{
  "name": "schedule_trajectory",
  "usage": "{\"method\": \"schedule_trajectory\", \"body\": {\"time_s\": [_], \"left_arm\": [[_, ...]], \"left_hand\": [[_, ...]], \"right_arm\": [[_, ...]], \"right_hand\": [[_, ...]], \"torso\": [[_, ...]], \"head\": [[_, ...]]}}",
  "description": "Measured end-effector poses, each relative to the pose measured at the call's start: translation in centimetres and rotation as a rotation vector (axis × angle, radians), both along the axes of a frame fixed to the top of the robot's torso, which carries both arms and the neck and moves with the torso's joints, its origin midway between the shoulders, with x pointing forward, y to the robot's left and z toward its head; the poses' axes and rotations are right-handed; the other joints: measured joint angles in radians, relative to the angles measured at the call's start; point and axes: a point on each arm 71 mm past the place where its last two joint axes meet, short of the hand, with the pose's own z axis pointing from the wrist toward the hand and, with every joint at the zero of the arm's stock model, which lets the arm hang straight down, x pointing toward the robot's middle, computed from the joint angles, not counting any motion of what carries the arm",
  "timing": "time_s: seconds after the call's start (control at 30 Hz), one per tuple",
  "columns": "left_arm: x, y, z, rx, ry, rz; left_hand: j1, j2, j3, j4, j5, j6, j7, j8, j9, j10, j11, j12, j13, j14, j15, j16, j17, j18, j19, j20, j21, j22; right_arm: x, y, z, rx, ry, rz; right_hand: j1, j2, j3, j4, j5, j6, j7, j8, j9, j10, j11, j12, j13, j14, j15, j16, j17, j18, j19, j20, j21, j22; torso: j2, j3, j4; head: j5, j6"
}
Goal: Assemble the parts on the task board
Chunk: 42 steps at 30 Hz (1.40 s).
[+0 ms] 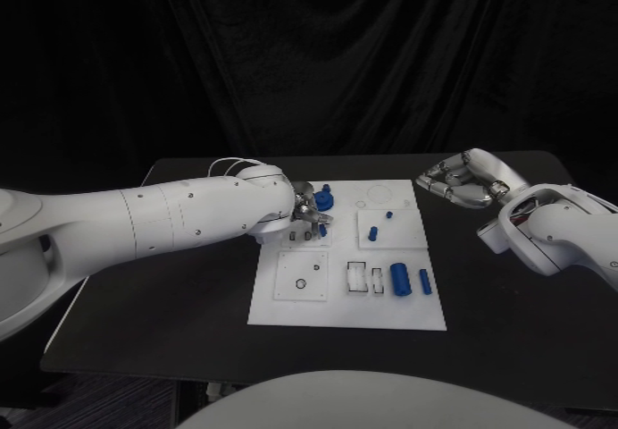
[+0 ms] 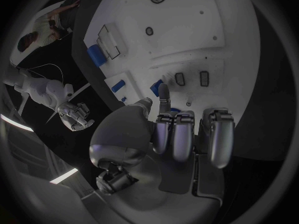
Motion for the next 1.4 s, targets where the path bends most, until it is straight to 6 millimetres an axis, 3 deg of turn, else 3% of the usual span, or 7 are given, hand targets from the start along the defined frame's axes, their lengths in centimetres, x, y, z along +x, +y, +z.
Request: {"method": "schedule_trajectory", "body": {"time_s": [0.63,0.9,1.4], "left_arm": [[-0.1,-0.1,-0.46,0.0,0.009,-0.005],[-0.01,-0.12,-0.51,-0.002,0.008,-0.006],[0.1,-0.49,-0.59,-0.003,0.009,-0.013]], "left_hand": [[0.0,0.0,-0.003,-0.003,0.0,0.004,0.004,-0.018,0.0,0.0,0.0,0.0,0.0,0.0,0.0,0.0,0.0,0.0,0.0,0.0,-0.004,0.001],[0.0,0.0,-0.003,-0.003,0.0,0.004,0.004,-0.025,0.0,0.0,0.0,0.0,0.0,0.0,0.0,0.0,0.0,0.0,0.0,0.0,-0.004,0.001],[0.0,0.0,-0.007,-0.007,0.0,-0.002,0.009,-0.062,-0.001,0.0,0.0,0.0,0.0,0.0,0.0,0.0,0.0,0.0,-0.007,0.0,-0.012,0.0]], "right_arm": [[0.03,0.01,-0.05,-0.002,0.004,0.003],[0.12,-0.01,-0.09,-0.004,0.006,0.002],[0.2,0.07,-0.17,-0.007,0.012,0.005]], "right_hand": [[0.0,0.0,0.0,0.0,0.0,0.0,0.0,0.0,0.0,0.0,0.0,0.0,0.0,0.0,0.0,0.0,0.0,0.0,0.0,0.0,0.0,0.0],[0.0,0.0,0.003,0.003,0.0,0.0,0.0,0.0,0.0,0.0,0.0,0.0,0.0,0.0,0.0,0.0,0.0,0.0,0.0,0.0,0.0,0.0],[0.0,0.0,0.003,0.003,0.0,0.0,0.0,0.0,0.0,0.0,0.0,0.0,0.0,0.0,0.0,0.0,0.0,0.0,0.0,0.0,0.0,0.0]], "torso": [[0.0,-0.0001,0.0013],[0.0,0.0,0.0],[0.0,0.0007,0.001]], "head": [[-0.006,0.0],[-0.002,0.0],[-0.005,0.0]]}}
